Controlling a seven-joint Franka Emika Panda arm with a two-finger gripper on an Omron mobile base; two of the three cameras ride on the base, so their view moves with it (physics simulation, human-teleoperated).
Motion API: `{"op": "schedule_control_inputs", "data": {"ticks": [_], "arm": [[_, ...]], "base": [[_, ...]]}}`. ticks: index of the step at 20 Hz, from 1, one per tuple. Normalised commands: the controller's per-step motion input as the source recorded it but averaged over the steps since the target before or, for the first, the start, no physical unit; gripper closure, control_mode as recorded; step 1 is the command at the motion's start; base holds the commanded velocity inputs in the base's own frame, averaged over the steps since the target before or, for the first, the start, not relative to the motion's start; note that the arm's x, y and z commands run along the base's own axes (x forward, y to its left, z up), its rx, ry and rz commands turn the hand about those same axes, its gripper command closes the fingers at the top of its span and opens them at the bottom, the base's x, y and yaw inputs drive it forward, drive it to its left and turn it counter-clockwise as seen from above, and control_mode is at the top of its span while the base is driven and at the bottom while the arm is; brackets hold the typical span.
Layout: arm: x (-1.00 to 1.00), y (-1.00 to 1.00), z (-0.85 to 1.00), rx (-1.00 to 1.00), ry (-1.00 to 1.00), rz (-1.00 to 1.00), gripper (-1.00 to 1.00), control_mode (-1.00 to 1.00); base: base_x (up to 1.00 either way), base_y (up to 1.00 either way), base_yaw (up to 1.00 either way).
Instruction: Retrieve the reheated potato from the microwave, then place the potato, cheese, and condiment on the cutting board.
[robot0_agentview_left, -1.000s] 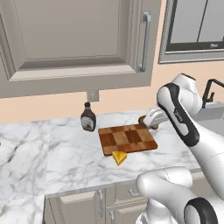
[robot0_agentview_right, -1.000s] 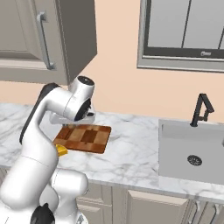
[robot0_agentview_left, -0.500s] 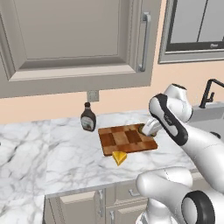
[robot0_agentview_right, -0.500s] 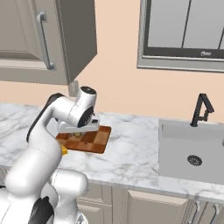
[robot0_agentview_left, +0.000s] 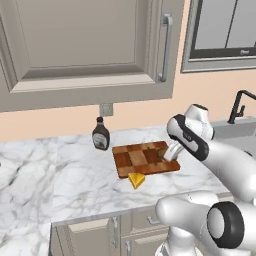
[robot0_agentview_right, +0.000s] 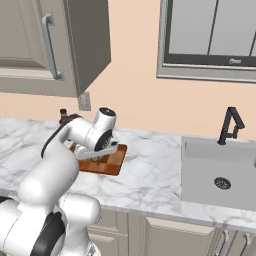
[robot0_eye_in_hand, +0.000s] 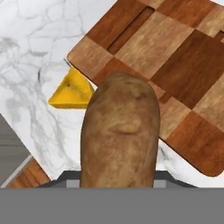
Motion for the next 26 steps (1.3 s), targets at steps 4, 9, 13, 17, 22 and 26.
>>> {"op": "schedule_control_inputs", "data": {"ticks": [4, 9, 13, 17, 22, 26], "arm": [[0.39, -0.07, -0.25, 0.0, 0.0, 0.12, 1.0, -1.0], [0.39, -0.2, -0.22, 0.0, 0.0, 0.04, 1.0, -1.0], [0.39, -0.22, -0.21, 0.0, 0.0, 0.02, 1.0, -1.0], [0.41, -0.06, -0.22, 0.0, 0.0, 0.01, 1.0, -1.0], [0.3, 0.02, -0.42, -0.01, 0.0, 0.0, 1.0, -1.0], [0.38, 0.0, -0.37, -0.03, 0.0, 0.0, 1.0, -1.0]], "base": [[0.0, 0.0, 0.0], [0.0, 0.0, 0.0], [0.0, 0.0, 0.0], [0.0, 0.0, 0.0], [0.0, 0.0, 0.0], [0.0, 0.0, 0.0]]}}
